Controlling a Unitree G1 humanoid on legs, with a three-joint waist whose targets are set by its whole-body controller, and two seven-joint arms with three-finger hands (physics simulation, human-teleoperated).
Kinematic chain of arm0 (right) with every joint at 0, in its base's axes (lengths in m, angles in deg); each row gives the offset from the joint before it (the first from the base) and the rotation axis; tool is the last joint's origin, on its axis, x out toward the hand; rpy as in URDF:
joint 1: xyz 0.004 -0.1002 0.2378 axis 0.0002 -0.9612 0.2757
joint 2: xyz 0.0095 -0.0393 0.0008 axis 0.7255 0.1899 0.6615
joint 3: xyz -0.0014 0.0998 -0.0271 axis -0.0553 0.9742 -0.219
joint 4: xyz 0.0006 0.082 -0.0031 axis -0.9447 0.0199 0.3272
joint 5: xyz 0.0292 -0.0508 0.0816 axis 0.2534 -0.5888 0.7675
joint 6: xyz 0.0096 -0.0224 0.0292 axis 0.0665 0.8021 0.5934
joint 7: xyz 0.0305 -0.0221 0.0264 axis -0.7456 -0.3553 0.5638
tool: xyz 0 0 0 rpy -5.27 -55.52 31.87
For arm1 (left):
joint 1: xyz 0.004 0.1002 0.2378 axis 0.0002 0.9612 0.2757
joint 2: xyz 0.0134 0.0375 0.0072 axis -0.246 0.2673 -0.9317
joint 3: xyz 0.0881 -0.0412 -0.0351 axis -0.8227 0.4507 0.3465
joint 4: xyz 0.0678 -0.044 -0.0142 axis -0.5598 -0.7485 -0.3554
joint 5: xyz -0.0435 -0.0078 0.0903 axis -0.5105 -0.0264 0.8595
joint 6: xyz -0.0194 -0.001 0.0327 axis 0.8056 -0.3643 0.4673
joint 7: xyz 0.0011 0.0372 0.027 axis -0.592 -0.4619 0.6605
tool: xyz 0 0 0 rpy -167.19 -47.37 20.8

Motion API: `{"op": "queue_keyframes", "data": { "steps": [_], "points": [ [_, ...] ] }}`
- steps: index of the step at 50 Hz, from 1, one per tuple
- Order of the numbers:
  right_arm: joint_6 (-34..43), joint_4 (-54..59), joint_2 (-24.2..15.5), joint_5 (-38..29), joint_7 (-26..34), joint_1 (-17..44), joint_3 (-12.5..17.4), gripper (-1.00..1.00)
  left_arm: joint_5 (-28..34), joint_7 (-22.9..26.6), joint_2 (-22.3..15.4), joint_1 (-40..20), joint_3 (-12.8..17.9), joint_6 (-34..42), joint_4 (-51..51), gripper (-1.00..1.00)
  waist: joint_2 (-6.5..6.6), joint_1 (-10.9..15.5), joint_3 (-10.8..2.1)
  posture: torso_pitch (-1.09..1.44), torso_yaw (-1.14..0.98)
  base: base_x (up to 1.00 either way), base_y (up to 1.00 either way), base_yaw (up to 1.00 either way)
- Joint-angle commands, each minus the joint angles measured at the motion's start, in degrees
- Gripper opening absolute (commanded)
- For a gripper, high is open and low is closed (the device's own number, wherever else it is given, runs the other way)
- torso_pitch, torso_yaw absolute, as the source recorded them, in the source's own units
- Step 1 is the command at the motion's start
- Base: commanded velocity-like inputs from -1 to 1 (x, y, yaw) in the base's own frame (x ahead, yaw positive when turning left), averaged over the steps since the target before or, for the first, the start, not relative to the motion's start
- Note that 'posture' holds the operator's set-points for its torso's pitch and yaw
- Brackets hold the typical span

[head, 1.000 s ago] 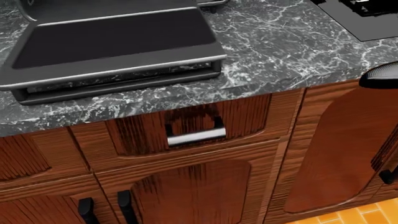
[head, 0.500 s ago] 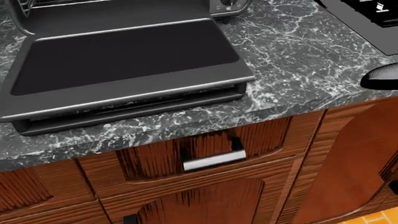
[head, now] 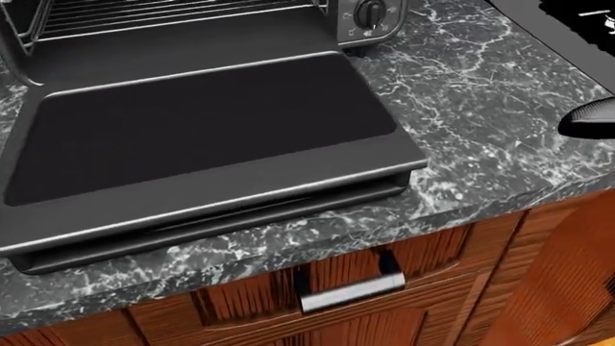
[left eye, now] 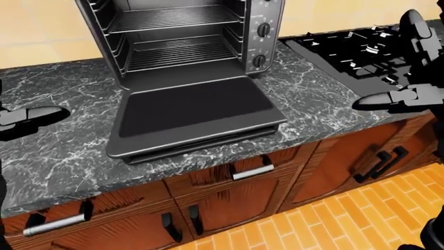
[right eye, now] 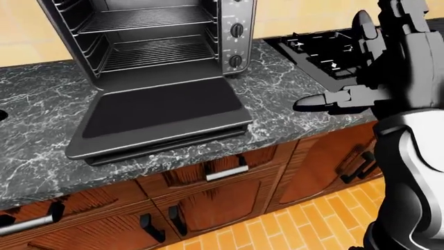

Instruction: Close the toaster oven door.

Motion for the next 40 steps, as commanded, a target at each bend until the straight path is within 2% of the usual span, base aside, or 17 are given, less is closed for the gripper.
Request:
{"op": "queue_keyframes", "data": {
  "steps": [1, 5, 7, 8, 10, 12, 17, 20, 21, 23, 26, 27, 28, 31, 35, 37, 40],
  "points": [
    [-2.3, -1.8, -0.8, 0.1, 0.2, 1.6, 0.3, 1.0, 0.3, -0.2, -1.5, -1.2, 1.7, -2.0, 1.6, 1.0, 0.15, 0.3, -0.98, 0.0, 0.0, 0.14, 0.05, 0.0],
    [-2.2, -1.8, -0.9, 0.2, 0.2, 1.7, 0.5, 1.0, 0.2, -0.2, -1.5, -1.2, 1.8, -1.9, 1.7, 1.0, 2.94, 0.0, -0.41, 0.0, 0.0, 0.14, 0.05, 0.0],
    [-2.3, -1.7, -1.0, 0.2, 0.2, 1.7, 0.6, 1.0, 0.2, -0.2, -1.5, -1.2, 1.9, -2.0, 1.6, 1.0, 6.48, -0.3, -1.5, 0.0, 0.0, 0.14, 0.05, 0.0],
    [-2.3, -1.6, -1.0, 0.2, 0.2, 1.7, 0.6, 1.0, 0.2, -0.2, -1.6, -1.2, 1.9, -2.0, 1.5, 1.0, 4.64, 0.3, -1.25, 0.0, 0.0, 0.15, 0.05, 0.0],
    [-2.2, -1.5, -1.3, 0.3, 0.1, 1.9, 0.7, 1.0, 0.2, -0.3, -1.5, -1.2, 1.9, -2.0, 1.5, 1.0, 5.3, 0.4, -0.77, 0.0, 0.0, 0.15, 0.05, 0.0],
    [-2.4, -1.3, -1.3, 0.4, 0.2, 1.8, 0.8, 1.0, 0.3, -0.2, -1.5, -1.2, 1.8, -2.1, 1.5, 1.0, 4.33, 0.7, -1.24, 0.0, 0.0, 0.15, 0.05, 0.0],
    [-2.2, -1.5, -1.5, 0.6, 0.1, 1.7, 1.0, 1.0, 0.2, -0.2, -1.5, -1.1, 1.9, -2.1, 1.5, 1.0, 1.61, 0.9, -0.55, 0.0, 0.0, 0.14, 0.05, 0.0],
    [-2.6, -1.3, -1.4, 0.3, 0.0, 1.6, 0.7, 1.0, 0.0, -0.3, -1.6, -1.2, 2.1, -2.0, 1.7, 1.0, -2.18, 1.1, -1.39, 0.0, 0.0, 0.14, 0.05, 0.0],
    [-2.5, -1.4, -1.4, 0.4, 0.0, 1.6, 0.7, 1.0, -0.1, -0.4, -1.7, -1.2, 2.2, -1.9, 1.8, 1.0, -1.18, 1.0, -1.23, 0.0, 0.0, 0.13, 0.05, 0.0],
    [-2.4, -1.4, -1.5, 0.5, 0.0, 1.6, 0.8, 1.0, -0.1, -0.4, -1.6, -1.1, 2.2, -2.0, 1.7, 1.0, -1.35, 0.6, -0.83, 0.0, 0.0, 0.15, 0.05, 0.0],
    [-2.5, -1.0, -1.4, 0.2, -0.1, 1.6, 0.7, 1.0, -0.2, -0.4, -1.7, -1.1, 2.2, -1.9, 1.7, 1.0, -0.34, 0.3, -1.13, 0.0, 0.0, 0.14, 0.05, 0.0],
    [-2.2, -0.2, -1.4, -0.5, -0.9, 2.0, 0.4, 1.0, -0.3, -0.5, -1.8, -1.1, 2.3, -1.9, 1.7, 1.0, 0.19, 0.2, 0.17, 0.0, 0.0, 0.0, 0.0, 0.0],
    [-2.3, 0.2, -1.4, -1.0, -1.1, 2.2, 0.2, 1.0, -0.3, -0.4, -1.8, -1.1, 2.3, -2.0, 1.7, 1.0, 0.47, -0.2, -0.04, 0.0, 0.0, 0.0, 0.0, 0.0],
    [-2.0, 1.3, -1.4, -2.2, -1.8, 2.6, -0.1, 1.0, -0.2, -0.3, -1.9, -1.0, 2.3, -2.0, 1.6, 1.0, 3.7, -0.9, -0.22, 0.0, 0.0, 0.0, 0.0, 0.0],
    [-1.4, 1.5, -1.4, -2.4, -1.6, 2.8, 0.0, 1.0, -0.4, -0.5, -2.1, -1.0, 2.5, -1.8, 1.7, 1.0, 2.02, -0.4, -0.68, 0.0, 0.0, 0.0, 0.0, 0.0],
    [-4.4, 3.1, -1.6, -7.7, -1.4, 2.3, -2.0, 1.0, -0.3, -0.3, -2.0, -0.9, 2.5, -2.0, 1.5, 1.0, 1.58, -0.2, -0.65, 0.0, 0.0, 0.0, 0.0, 0.0],
    [-4.9, 4.8, -0.6, -11.4, -2.7, 4.1, -2.2, 1.0, -0.4, -0.3, -2.2, -0.9, 2.8, -1.9, 1.4, 1.0, 1.36, 0.1, -0.8, 0.0, 0.0, 0.0, 0.0, 0.0]
  ]
}}
